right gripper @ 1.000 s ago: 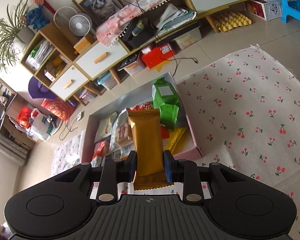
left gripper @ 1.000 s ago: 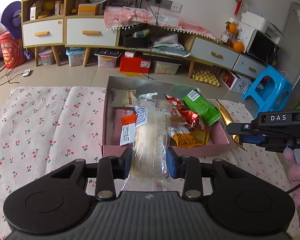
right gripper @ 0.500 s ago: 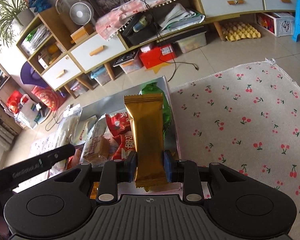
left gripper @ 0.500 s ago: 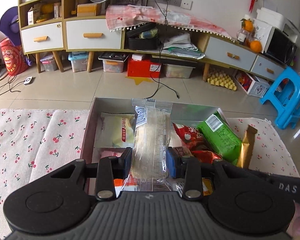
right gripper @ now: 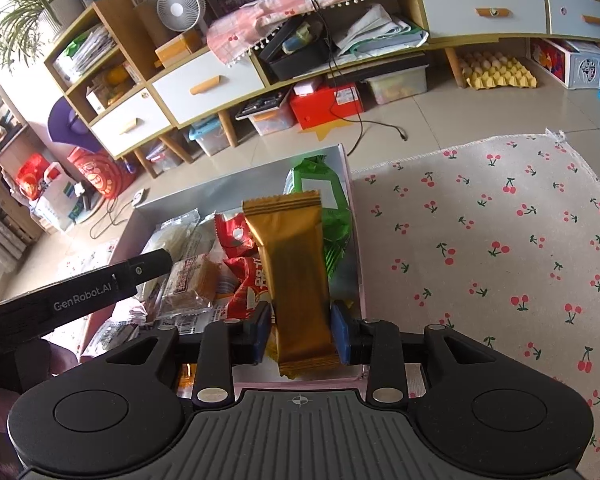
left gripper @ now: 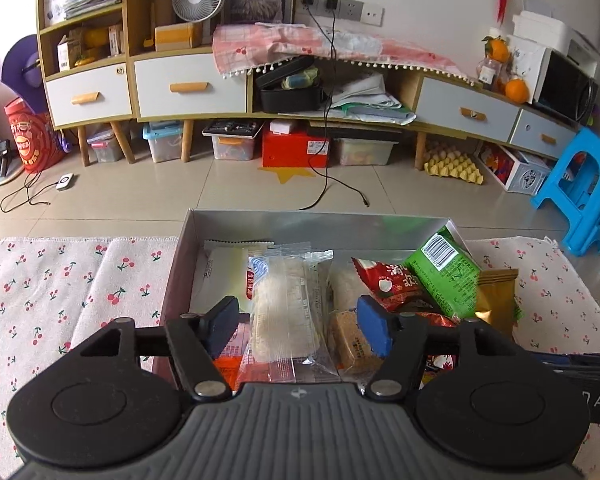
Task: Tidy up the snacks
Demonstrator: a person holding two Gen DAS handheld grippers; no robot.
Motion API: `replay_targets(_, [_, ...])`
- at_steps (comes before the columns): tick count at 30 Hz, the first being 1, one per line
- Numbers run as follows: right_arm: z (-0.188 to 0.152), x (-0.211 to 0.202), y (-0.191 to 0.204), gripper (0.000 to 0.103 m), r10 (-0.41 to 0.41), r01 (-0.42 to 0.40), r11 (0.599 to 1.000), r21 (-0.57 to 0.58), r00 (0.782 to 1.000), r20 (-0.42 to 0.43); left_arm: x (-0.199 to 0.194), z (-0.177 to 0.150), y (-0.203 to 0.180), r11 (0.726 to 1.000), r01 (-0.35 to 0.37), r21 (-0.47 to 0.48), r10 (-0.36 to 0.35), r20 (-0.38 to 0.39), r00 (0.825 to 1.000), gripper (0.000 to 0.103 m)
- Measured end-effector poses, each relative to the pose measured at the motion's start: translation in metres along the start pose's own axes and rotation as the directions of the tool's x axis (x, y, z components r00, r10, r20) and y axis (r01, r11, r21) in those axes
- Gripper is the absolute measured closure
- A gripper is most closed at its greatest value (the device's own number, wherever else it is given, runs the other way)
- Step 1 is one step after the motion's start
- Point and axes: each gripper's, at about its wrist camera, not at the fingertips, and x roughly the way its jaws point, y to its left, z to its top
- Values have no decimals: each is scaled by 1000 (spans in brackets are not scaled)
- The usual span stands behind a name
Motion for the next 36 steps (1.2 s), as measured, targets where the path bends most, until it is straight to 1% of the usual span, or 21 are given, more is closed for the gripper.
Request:
replay_targets(1, [0,-2,1,50,-2,2,1000,2,1000,8,-3,0,0,1000,-2,4,2,3,1000,35])
replay_targets(3, [-1,-8,3,46,-8,8,1000,-8,1000,21,-8,1,-1,1000,-7,11,6,5,1000,29])
replay_targets(5, [-1,-13,6,38,-18,19,1000,-13,999,31,-12,1,-2,1000,-11,16,11,-1,1000,26])
replay_targets(7, [-3,-20,10,35,-21,22,1000,-19,999,40,-16,0,-3,1000,-14,22,14,-5,1000,23])
replay_targets(8, [-5,-23,12,34,-24,25,999,-26,999,38,-19,-1,-4,1000,-17,24,18,-5,1000,20])
replay_targets(10, [-8,-29,18,34,-37,39,998,-57,999,34,-26,-3,-4,999,-20,25,20,3,1000,18])
replay_targets(12, [-12,-36,26,33,-57,61,993,-99,998,35,-33,-7,-3,999,-27,20,27,3,1000,13])
replay_targets(16, [-18,-52,39,33,-103,109,981,-158,994,45,-46,-14,0,999,-39,4,39,-13,999,12])
replay_targets(19, [-25,-66,47,32,-110,118,977,-178,992,54,-57,-20,3,999,-47,-12,47,-26,999,9])
replay_targets(21, [-29,-75,51,27,-117,126,974,-185,991,60,-64,-24,5,998,-53,-19,52,-32,998,7])
replay_targets(22, [-32,-79,53,23,-120,130,973,-188,991,66,-68,-26,6,998,-55,-22,54,-34,998,6])
replay_targets(27, [-45,-97,63,22,-101,114,971,-210,992,72,-85,-37,12,998,-62,-23,61,-38,997,1])
replay_targets(32, [-59,-108,73,21,-107,120,966,-227,992,67,-96,-50,19,996,-46,-75,40,-73,996,1])
replay_targets(36, [-71,-114,74,20,-111,119,969,-217,993,49,-104,-60,20,995,-59,-78,53,-85,995,1])
